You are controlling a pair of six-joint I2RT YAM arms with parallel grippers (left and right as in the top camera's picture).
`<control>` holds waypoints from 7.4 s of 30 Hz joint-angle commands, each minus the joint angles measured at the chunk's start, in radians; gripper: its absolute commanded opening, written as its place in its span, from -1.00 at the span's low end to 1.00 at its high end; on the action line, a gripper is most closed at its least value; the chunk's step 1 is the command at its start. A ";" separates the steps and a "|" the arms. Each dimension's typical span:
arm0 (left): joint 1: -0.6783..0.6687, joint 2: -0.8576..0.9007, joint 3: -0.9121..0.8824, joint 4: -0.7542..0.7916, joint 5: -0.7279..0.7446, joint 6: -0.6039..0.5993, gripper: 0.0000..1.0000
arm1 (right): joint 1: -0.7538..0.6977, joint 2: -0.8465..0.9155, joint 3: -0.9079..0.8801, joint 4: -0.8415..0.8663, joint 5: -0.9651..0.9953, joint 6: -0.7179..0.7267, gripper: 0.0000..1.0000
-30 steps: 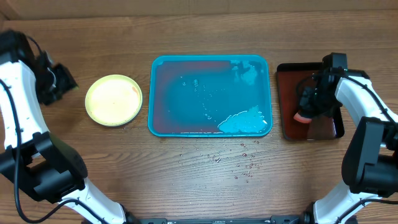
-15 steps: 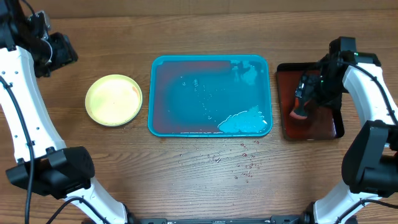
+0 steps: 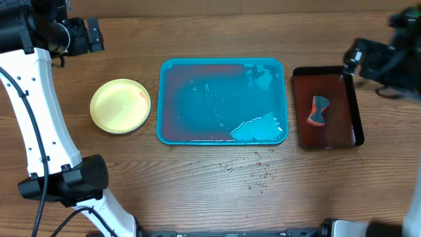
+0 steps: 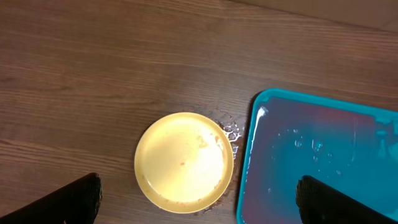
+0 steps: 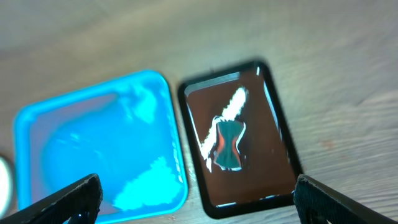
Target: Clean dirty plates on tray and stack at the side
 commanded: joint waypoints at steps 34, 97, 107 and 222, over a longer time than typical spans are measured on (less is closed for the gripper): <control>-0.002 -0.007 0.016 -0.002 -0.016 0.015 0.99 | 0.011 -0.538 -0.273 0.251 -0.007 -0.071 1.00; -0.002 -0.007 0.016 -0.002 -0.016 0.015 1.00 | 0.048 -1.500 -1.934 1.364 -0.163 -0.187 1.00; -0.001 -0.014 0.016 -0.017 -0.041 0.035 0.99 | 0.048 -1.500 -1.934 1.364 -0.164 -0.187 1.00; -0.119 -1.963 -2.462 1.438 0.014 0.239 1.00 | 0.048 -1.500 -1.934 1.364 -0.163 -0.187 1.00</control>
